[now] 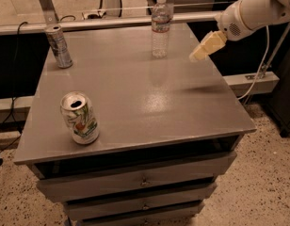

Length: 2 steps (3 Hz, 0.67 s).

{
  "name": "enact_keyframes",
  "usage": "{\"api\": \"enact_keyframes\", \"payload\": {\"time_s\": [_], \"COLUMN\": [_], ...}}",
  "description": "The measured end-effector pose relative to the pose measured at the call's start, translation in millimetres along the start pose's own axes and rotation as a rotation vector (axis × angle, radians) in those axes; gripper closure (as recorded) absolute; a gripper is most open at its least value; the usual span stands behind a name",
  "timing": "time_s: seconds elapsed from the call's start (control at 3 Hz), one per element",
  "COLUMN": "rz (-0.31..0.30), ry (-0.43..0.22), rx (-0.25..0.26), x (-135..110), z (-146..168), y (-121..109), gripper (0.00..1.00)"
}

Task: Pick water bottle

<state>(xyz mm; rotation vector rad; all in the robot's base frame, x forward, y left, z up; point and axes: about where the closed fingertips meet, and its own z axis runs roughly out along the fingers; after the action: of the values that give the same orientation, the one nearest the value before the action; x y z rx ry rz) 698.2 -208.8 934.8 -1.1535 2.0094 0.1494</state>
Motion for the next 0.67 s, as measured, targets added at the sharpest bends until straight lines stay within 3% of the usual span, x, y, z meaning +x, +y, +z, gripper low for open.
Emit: {"api": "enact_keyframes", "payload": {"time_s": [0.33, 0.67], "rz": [0.038, 0.075], "ry": [-0.108, -0.198], "rx": [-0.011, -0.052], "x": [-28, -54], "z": [39, 74], "y": [-14, -13], "gripper": [0.00, 0.00]}}
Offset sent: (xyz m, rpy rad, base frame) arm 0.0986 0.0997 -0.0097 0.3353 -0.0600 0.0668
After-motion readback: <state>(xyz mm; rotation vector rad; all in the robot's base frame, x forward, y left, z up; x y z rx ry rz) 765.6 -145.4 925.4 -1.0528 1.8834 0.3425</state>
